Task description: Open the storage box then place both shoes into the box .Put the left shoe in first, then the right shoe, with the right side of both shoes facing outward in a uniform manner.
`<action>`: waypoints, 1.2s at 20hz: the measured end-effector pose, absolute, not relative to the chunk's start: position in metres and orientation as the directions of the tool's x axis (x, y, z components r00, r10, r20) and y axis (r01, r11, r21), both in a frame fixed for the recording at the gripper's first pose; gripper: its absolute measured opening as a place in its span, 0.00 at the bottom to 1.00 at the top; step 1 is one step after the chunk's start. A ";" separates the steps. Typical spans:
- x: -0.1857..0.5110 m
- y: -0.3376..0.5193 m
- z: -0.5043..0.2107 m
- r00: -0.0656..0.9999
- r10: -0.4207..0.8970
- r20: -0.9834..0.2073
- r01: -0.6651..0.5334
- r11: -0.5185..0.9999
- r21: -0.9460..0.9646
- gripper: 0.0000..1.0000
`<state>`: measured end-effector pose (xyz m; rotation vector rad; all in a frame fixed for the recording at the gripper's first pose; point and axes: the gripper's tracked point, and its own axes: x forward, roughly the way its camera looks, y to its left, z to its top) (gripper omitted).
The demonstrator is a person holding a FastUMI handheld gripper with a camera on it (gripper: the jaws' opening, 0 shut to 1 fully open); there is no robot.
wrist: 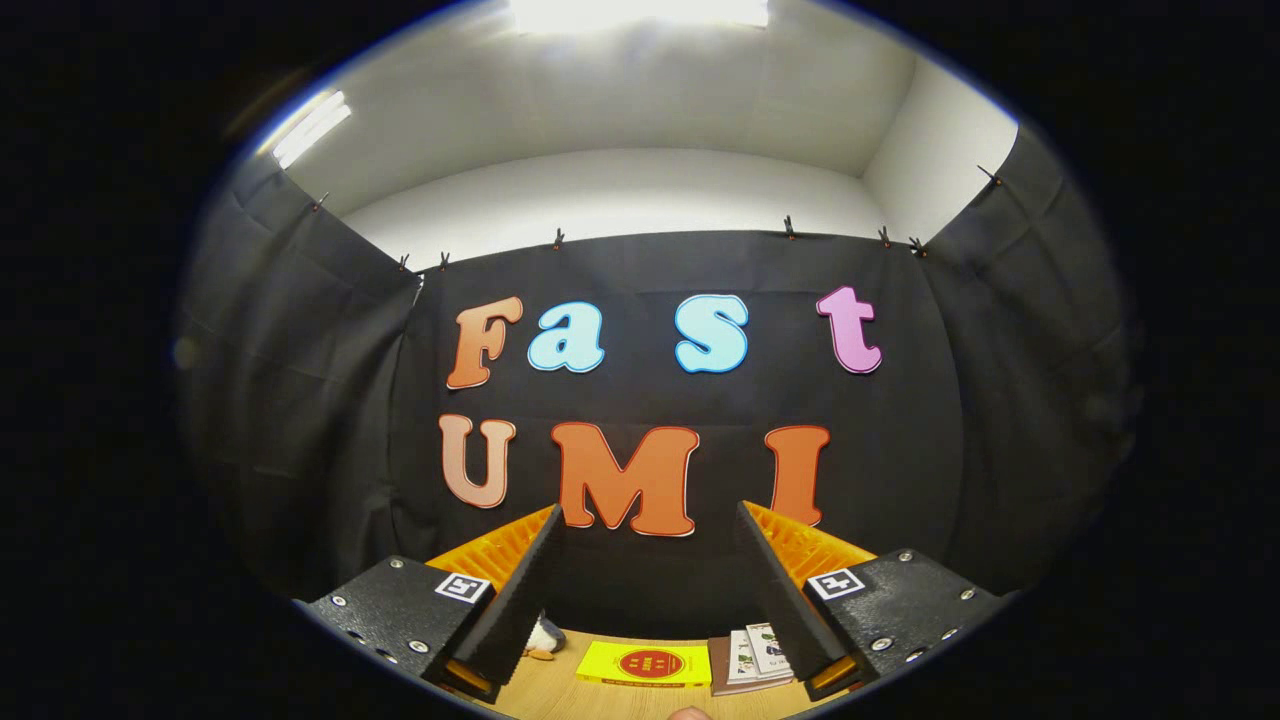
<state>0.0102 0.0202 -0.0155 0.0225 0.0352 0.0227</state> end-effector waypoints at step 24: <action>-0.021 0.152 -0.213 0.797 0.417 -0.436 -0.228 0.877 0.422 0.97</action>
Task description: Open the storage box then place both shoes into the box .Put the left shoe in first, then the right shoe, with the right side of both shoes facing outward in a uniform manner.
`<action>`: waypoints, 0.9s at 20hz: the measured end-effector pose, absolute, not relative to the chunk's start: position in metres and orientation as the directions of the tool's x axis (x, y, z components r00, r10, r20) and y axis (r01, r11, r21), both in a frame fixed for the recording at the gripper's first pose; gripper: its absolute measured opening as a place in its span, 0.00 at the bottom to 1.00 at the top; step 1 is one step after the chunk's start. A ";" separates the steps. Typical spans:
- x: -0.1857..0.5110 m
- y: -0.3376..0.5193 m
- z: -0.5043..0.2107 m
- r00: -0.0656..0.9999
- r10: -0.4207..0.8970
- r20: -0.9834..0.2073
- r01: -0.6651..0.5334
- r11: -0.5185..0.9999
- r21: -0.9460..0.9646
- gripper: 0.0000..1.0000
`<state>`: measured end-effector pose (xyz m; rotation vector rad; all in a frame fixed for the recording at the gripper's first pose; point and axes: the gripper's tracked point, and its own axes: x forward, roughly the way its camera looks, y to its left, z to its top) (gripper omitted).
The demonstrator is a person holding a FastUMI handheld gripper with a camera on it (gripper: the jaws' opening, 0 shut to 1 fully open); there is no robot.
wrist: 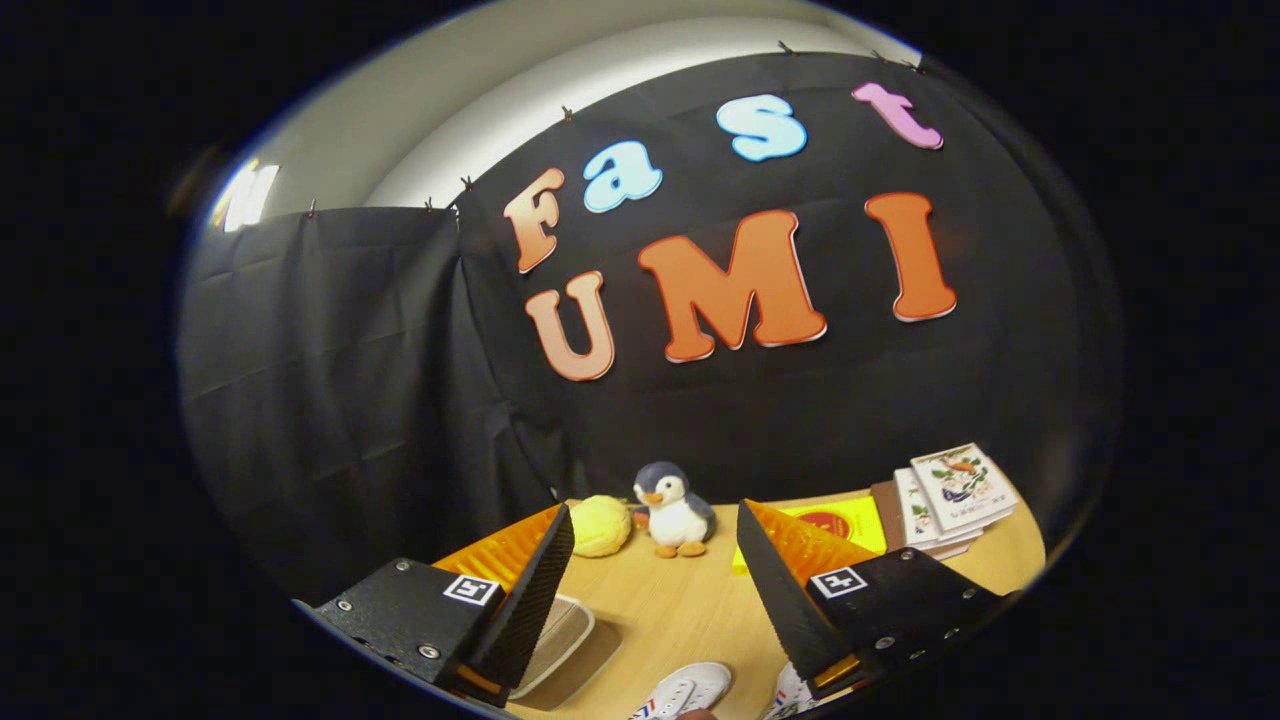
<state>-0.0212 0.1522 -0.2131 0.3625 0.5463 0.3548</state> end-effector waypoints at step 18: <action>-0.154 0.303 -0.375 0.233 0.732 -0.640 -0.057 0.667 0.743 0.94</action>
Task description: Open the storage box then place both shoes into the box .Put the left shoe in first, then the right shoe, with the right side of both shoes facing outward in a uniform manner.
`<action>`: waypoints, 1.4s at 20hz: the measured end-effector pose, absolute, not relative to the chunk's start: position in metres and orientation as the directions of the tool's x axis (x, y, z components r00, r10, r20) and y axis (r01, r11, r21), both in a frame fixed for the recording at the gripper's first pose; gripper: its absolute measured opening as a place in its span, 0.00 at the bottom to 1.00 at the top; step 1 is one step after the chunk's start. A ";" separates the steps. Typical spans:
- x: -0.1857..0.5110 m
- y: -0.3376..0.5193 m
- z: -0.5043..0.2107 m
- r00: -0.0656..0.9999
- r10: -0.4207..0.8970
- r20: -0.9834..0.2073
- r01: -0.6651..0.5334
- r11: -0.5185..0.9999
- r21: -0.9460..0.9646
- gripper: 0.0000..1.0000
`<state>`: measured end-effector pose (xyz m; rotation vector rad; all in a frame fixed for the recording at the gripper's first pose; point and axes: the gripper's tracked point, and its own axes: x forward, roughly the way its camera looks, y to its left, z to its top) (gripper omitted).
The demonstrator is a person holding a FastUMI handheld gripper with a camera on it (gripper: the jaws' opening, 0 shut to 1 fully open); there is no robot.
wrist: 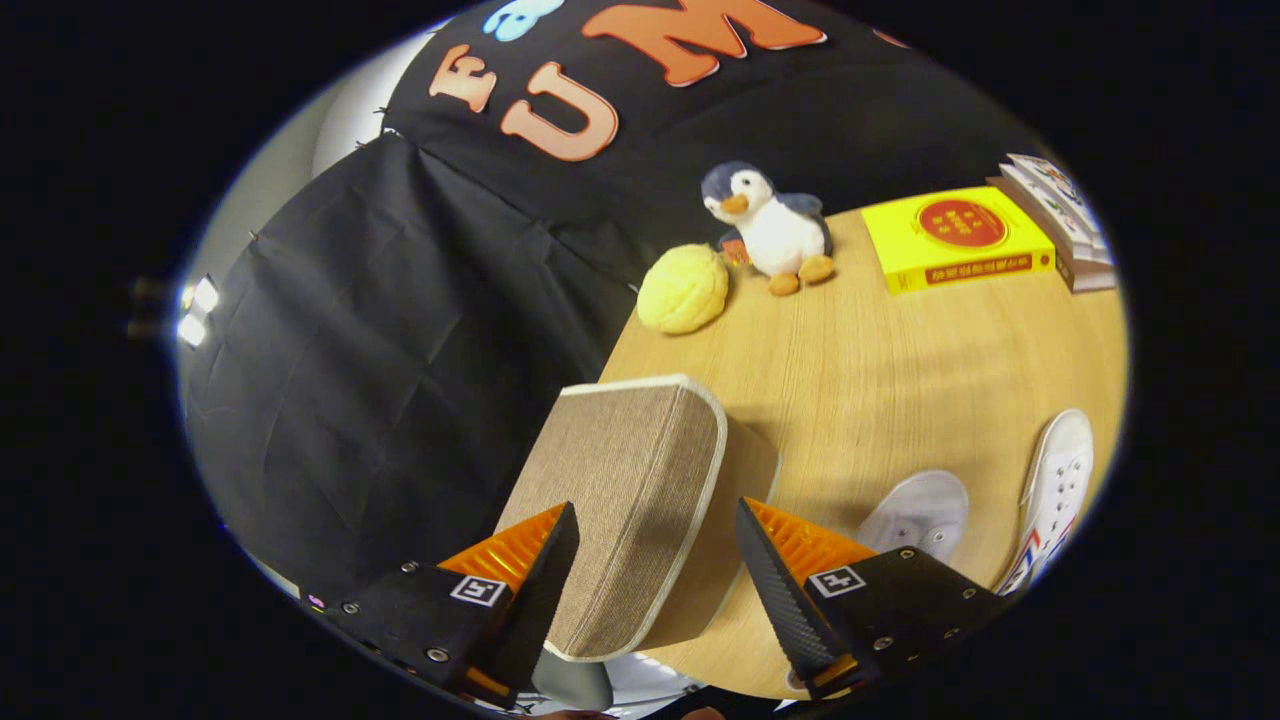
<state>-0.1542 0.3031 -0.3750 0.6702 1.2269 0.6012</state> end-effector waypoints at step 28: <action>-0.164 0.339 -0.332 0.202 0.873 -0.444 0.137 0.423 0.896 0.74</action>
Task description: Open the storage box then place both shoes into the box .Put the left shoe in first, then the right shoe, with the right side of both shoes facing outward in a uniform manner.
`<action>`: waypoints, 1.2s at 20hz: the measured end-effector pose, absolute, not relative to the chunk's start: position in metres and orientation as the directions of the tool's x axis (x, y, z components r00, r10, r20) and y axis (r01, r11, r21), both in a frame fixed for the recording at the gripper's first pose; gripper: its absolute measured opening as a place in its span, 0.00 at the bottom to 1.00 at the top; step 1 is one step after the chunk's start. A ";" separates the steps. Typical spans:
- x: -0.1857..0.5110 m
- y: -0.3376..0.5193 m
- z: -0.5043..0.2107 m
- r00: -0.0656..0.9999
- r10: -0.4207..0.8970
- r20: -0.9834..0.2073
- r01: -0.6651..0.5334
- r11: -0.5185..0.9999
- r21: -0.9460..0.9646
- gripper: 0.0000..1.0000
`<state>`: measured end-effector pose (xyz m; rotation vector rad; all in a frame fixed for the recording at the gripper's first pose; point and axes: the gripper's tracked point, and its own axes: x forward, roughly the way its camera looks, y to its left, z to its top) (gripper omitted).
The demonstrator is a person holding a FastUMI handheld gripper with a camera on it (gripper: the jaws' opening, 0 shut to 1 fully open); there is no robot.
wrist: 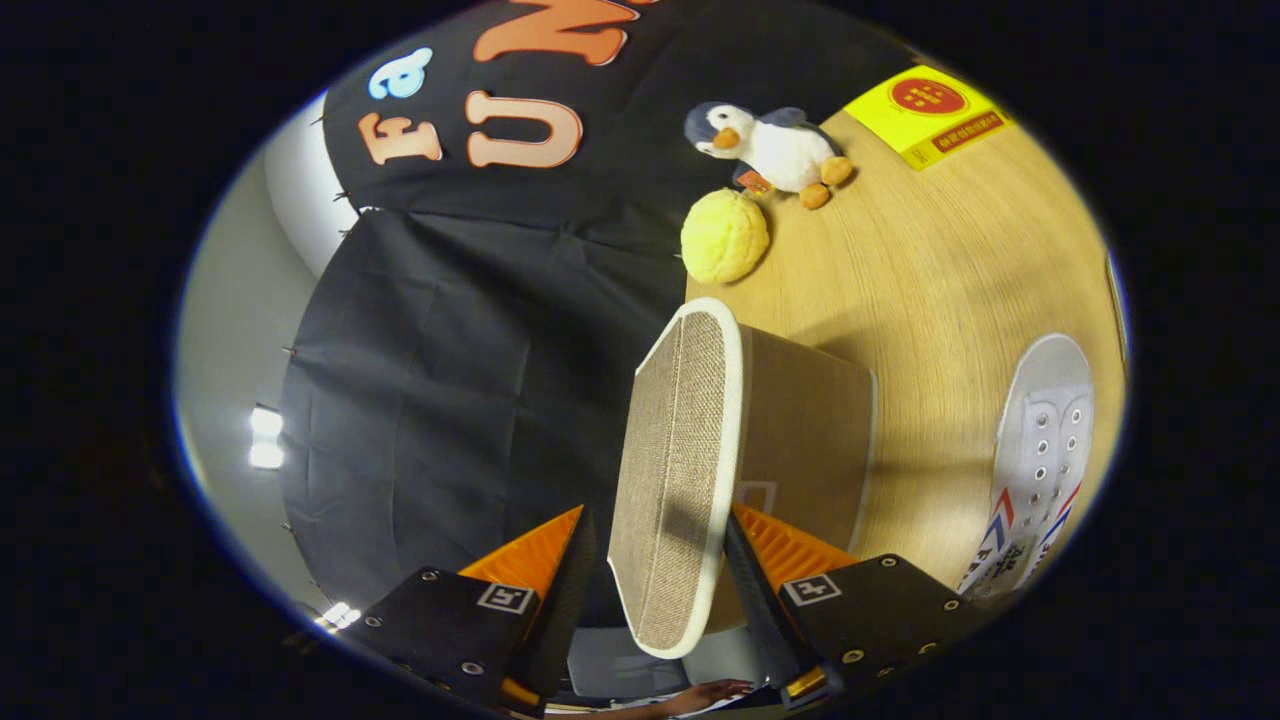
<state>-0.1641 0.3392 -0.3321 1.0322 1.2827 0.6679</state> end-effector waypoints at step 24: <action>-0.109 0.564 -0.223 0.206 0.893 -0.400 -0.165 0.435 0.885 0.18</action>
